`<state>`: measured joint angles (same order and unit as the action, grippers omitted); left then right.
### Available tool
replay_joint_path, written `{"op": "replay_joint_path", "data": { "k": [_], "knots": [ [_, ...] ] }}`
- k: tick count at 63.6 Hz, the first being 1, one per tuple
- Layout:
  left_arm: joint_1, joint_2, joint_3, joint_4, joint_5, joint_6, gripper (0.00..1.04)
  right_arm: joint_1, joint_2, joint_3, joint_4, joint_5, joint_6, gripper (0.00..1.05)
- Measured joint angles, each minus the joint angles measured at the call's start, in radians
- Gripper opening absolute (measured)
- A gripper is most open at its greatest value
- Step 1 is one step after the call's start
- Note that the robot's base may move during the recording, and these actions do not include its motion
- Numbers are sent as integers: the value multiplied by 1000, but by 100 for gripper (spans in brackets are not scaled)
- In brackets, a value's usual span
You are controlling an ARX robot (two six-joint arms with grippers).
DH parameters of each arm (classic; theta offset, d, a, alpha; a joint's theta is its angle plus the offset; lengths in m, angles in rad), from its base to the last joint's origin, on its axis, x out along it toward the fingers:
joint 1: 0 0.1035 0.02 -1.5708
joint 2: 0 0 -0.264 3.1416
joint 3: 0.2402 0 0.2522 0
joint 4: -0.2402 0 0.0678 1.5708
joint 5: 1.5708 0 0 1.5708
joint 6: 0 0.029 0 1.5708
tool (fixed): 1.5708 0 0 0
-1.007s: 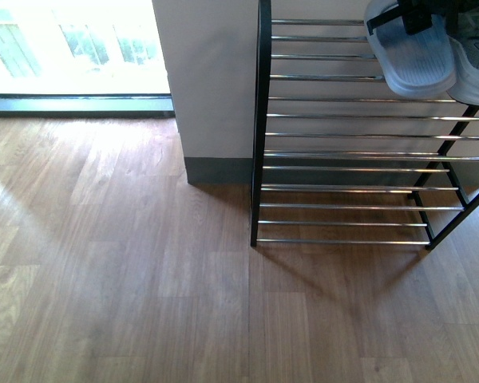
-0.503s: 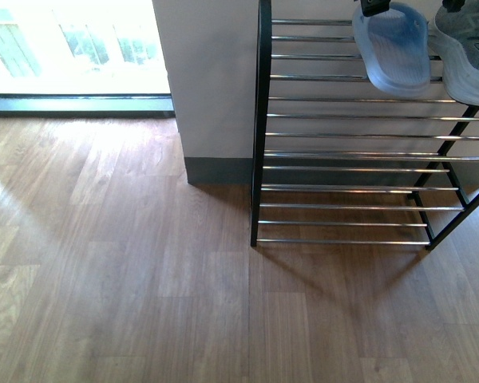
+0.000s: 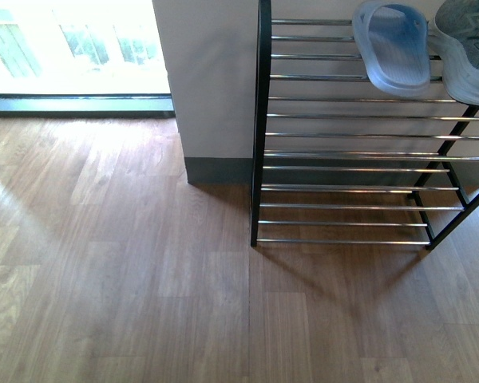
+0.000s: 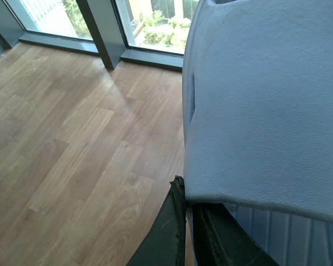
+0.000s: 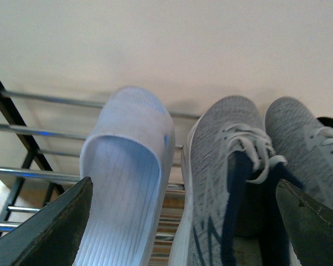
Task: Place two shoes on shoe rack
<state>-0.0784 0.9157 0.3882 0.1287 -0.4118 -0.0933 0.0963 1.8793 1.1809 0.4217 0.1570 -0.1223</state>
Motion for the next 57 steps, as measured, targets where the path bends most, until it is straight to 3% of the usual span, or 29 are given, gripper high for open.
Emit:
{"op": "replay_joint_path", "data": {
  "k": [20, 40, 53, 57],
  "knots": [
    [0, 0, 0, 0, 0, 0, 2, -69, -344, -401, 276, -229, 102, 96],
    [0, 0, 0, 0, 0, 0, 2, -175, -516, -755, 563, -346, 209, 96],
    [0, 0, 0, 0, 0, 0, 2, -189, -507, -785, 596, -340, 245, 95],
    [0, 0, 0, 0, 0, 0, 2, -176, -544, -806, 540, -246, 192, 82]
  ]
}}
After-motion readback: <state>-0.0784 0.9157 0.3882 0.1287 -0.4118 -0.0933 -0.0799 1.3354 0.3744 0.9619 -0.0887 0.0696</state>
